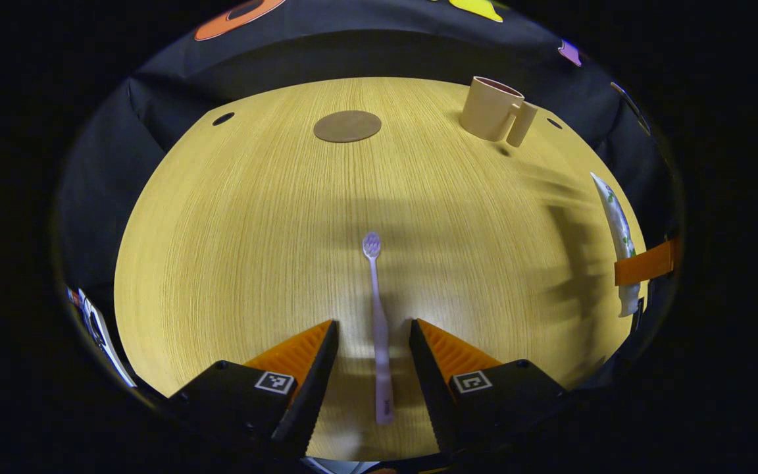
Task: Put the toothbrush and toothpaste on the desktop into the cup, then pick up the cup and place it on the coaster on the desktop.
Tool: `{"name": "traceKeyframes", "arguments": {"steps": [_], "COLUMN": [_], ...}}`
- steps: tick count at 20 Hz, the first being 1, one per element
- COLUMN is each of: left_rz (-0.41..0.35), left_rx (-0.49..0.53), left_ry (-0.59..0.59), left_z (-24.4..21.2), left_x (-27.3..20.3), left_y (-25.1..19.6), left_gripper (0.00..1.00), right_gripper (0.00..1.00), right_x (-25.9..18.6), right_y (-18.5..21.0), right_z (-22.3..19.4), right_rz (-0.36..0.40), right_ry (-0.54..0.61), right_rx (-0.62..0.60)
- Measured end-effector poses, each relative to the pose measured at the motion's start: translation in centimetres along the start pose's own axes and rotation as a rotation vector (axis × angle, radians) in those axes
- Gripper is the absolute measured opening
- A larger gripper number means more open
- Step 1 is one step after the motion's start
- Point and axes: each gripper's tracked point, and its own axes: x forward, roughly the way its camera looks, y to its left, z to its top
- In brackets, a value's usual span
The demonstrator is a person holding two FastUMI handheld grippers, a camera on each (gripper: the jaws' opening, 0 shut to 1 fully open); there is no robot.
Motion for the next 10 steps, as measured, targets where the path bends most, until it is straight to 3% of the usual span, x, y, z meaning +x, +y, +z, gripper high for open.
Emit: {"name": "traceKeyframes", "arguments": {"steps": [3, 10], "left_rz": [0.001, 0.013], "left_rx": [-0.002, -0.029], "left_ry": [0.007, 0.026], "left_z": [-0.3, -0.9], "left_x": [-0.3, -1.9], "left_y": [-0.7, -3.1], "left_gripper": [0.65, 0.29], "right_gripper": [0.37, 0.37], "right_x": [0.0, -0.6], "right_y": [-0.2, -0.6], "right_z": [0.1, 0.5], "right_rz": [0.002, 0.001], "right_ry": [-0.001, -0.015], "right_rx": [0.008, 0.017]}}
